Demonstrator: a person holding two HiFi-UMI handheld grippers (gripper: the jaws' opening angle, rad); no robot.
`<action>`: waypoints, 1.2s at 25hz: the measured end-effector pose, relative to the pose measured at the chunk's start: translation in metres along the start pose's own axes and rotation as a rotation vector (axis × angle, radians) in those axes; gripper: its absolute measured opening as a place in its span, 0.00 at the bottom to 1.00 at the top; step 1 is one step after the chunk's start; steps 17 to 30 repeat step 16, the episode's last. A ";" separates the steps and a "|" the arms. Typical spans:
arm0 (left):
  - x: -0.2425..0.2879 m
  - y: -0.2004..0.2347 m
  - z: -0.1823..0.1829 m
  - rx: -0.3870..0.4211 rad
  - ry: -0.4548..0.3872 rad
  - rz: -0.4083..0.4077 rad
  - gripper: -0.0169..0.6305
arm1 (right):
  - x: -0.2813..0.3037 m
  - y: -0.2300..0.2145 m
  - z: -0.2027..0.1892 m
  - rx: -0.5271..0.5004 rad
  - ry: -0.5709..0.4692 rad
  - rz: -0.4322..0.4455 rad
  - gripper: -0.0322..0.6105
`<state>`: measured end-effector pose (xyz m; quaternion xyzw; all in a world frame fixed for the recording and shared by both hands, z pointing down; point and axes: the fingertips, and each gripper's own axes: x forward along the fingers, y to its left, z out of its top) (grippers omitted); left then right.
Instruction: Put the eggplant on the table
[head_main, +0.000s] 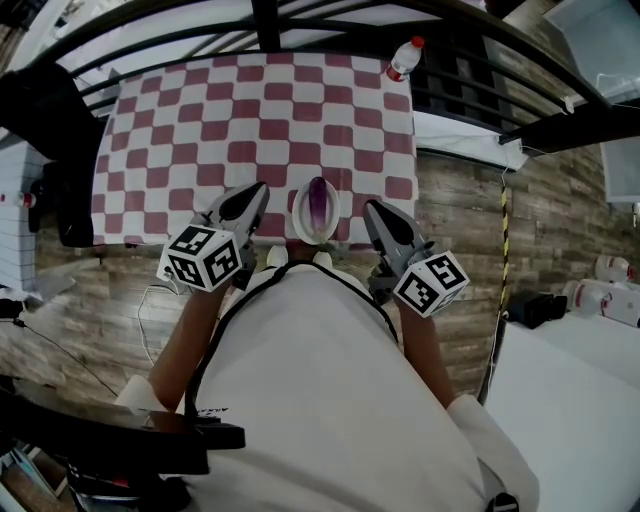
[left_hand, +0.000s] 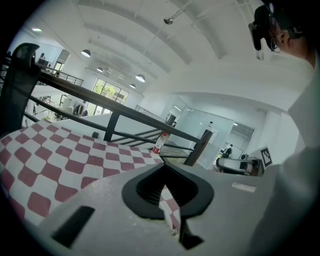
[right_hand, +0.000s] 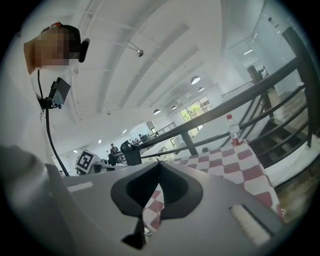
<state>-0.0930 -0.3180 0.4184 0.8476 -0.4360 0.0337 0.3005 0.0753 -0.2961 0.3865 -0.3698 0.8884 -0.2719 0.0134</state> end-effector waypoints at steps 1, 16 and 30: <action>0.000 0.000 -0.001 0.002 0.002 -0.002 0.04 | 0.000 0.000 0.000 0.000 -0.001 -0.001 0.06; 0.001 0.006 -0.014 0.006 0.059 -0.044 0.04 | 0.006 0.003 -0.007 -0.009 0.005 -0.031 0.06; 0.001 0.006 -0.014 0.006 0.059 -0.044 0.04 | 0.006 0.003 -0.007 -0.009 0.005 -0.031 0.06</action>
